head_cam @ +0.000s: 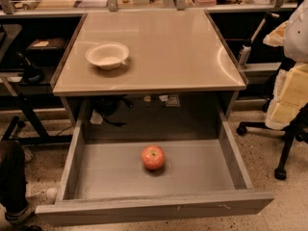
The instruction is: Pick apple from top drawer and place on counter
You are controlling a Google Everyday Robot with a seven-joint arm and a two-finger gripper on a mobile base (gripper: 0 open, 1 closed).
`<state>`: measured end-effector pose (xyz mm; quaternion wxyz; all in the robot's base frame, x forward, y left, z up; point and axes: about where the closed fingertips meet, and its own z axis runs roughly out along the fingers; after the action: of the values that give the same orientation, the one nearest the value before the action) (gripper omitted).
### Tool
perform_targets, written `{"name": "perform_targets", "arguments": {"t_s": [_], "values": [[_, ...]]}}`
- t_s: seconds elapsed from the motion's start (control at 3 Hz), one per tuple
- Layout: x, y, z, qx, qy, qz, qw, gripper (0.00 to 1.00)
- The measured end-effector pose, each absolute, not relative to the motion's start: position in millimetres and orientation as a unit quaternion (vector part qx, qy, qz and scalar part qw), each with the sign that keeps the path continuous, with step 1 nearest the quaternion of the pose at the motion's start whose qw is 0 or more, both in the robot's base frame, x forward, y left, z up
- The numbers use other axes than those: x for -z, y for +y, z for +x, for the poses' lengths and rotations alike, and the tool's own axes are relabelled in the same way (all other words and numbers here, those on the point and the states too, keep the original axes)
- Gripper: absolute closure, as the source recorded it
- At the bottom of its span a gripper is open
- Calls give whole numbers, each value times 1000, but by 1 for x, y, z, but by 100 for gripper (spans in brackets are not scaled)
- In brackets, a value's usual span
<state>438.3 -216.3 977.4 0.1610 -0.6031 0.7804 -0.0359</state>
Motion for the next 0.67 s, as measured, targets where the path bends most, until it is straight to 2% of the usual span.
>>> {"name": "perform_targets", "arguments": {"t_s": [0.67], "values": [[-948,-200,434,16,780,-604,163,0]]}}
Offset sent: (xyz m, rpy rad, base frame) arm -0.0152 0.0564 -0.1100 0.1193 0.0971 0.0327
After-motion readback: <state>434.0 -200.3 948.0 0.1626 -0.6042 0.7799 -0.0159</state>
